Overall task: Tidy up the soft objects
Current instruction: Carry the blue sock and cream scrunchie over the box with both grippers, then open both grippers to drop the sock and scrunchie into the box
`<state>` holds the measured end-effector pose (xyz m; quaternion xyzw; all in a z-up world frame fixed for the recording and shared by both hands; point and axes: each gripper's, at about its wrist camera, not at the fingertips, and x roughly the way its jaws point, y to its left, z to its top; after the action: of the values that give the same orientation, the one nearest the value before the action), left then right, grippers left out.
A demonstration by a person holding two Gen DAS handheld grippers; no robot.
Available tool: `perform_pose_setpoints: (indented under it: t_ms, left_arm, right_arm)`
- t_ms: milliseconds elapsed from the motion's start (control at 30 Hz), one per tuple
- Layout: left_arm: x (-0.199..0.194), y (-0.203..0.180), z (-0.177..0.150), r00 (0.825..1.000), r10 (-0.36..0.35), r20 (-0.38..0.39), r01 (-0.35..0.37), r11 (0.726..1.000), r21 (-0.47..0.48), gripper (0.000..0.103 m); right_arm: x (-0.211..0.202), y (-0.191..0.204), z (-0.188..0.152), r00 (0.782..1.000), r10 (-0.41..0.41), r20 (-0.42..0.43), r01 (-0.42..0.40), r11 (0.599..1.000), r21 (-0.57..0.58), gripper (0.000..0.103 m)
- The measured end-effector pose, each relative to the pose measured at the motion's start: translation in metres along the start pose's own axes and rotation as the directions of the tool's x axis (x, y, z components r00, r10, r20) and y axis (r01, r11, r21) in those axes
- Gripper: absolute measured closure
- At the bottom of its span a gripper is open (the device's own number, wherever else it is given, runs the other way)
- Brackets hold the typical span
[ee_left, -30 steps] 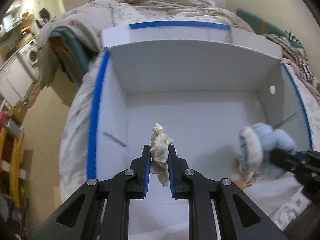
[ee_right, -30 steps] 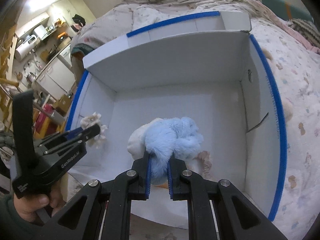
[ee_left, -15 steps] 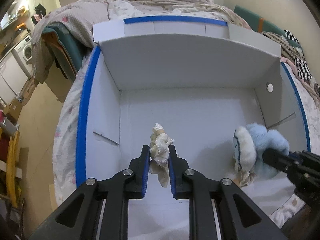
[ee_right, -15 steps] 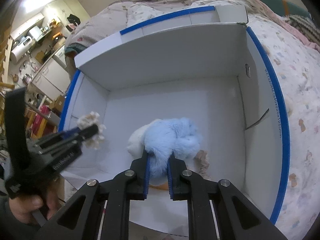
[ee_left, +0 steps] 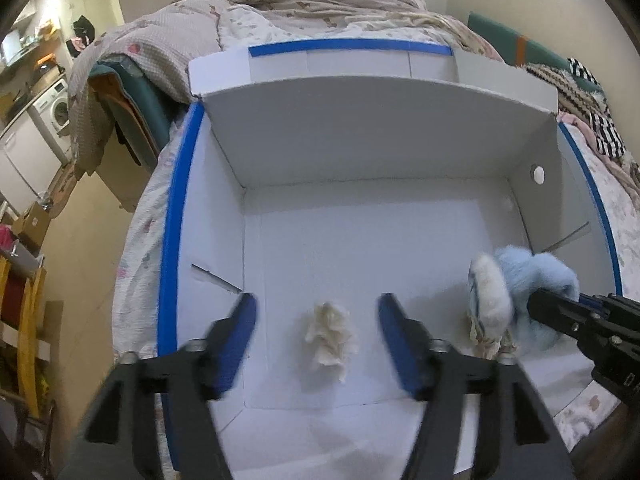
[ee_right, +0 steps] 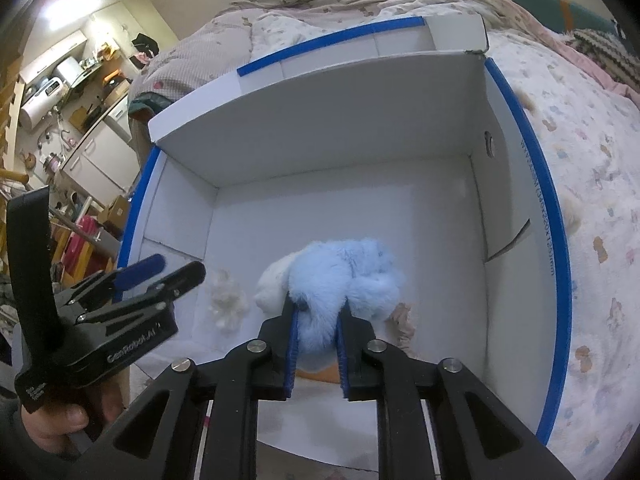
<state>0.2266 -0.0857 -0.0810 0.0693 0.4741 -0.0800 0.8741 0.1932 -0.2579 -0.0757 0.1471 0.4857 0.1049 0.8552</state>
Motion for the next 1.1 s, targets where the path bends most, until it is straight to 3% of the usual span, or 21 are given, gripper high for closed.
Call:
perform_pose_setpoints:
  t_ms: [33, 67, 100, 133, 300, 533, 1100]
  left_arm:
    - [-0.002, 0.001, 0.0, 1.0, -0.001, 0.007, 0.001, 1.0, -0.005, 0.038]
    - [-0.003, 0.001, 0.001, 1.0, -0.004, 0.01, 0.004, 1.0, -0.01, 0.038]
    - [-0.003, 0.002, 0.001, 1.0, -0.004, 0.008, 0.004, 1.0, -0.012, 0.038]
    - [-0.003, 0.002, 0.002, 1.0, -0.001, 0.003, 0.001, 1.0, -0.014, 0.038]
    - [-0.003, 0.004, 0.002, 1.0, 0.008, -0.001, -0.008, 1.0, -0.021, 0.038]
    - [-0.011, 0.009, 0.005, 0.999, 0.037, 0.035, -0.035, 0.998, -0.046, 0.038]
    - [-0.02, 0.012, 0.007, 0.998, 0.035, 0.046, -0.031, 0.997, -0.068, 0.034]
  right_arm:
    - [0.0, 0.0, 0.0, 1.0, -0.004, 0.003, 0.004, 1.0, 0.002, 0.077]
    - [-0.001, -0.001, 0.0, 1.0, -0.004, 0.008, 0.004, 1.0, 0.008, 0.063]
    - [-0.002, -0.002, 0.001, 1.0, 0.001, 0.015, -0.002, 1.0, 0.018, 0.036]
    - [-0.004, -0.003, 0.001, 1.0, 0.009, 0.027, -0.009, 0.999, 0.031, 0.025]
    - [-0.011, -0.01, 0.003, 0.998, 0.006, 0.061, -0.011, 0.996, 0.085, 0.0]
    - [-0.02, -0.006, 0.004, 0.992, 0.006, 0.123, -0.016, 0.996, 0.082, 0.0]
    - [-0.019, 0.007, 0.002, 0.989, -0.039, 0.14, 0.038, 0.999, 0.007, 0.0]
